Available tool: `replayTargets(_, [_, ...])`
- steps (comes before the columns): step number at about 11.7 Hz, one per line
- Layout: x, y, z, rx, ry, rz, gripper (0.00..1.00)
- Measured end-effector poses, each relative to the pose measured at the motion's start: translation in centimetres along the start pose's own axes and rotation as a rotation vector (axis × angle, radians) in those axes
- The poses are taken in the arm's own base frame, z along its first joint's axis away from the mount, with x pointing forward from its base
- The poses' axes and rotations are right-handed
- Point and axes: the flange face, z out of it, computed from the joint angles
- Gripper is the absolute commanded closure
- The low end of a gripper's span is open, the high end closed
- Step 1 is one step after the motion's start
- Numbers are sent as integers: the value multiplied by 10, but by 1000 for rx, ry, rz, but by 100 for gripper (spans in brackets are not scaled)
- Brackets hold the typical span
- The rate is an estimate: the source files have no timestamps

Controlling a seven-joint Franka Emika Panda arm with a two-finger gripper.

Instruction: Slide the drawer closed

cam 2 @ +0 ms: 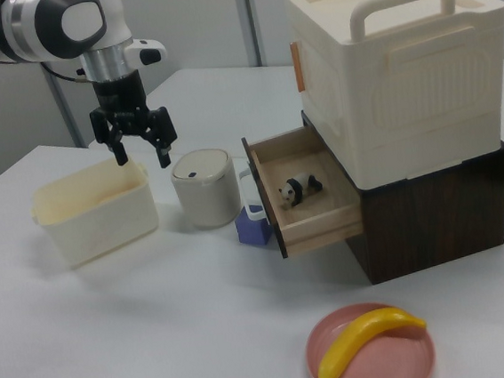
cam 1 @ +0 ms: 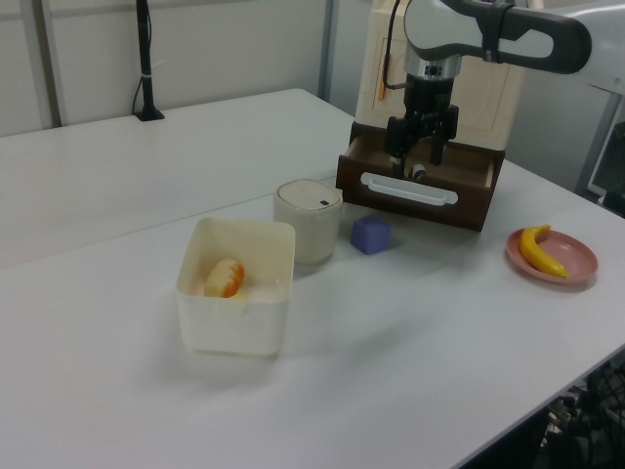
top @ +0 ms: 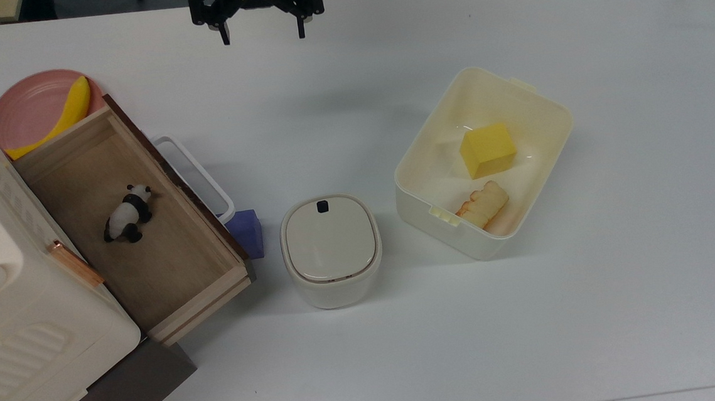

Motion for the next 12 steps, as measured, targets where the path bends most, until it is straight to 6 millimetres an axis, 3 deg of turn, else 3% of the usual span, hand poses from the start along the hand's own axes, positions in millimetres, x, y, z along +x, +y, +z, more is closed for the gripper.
replayTargets(10, [-1, 1, 7, 1, -14, 2, 0])
replayTargets(12, [-1, 1, 8, 1, -16, 2, 7])
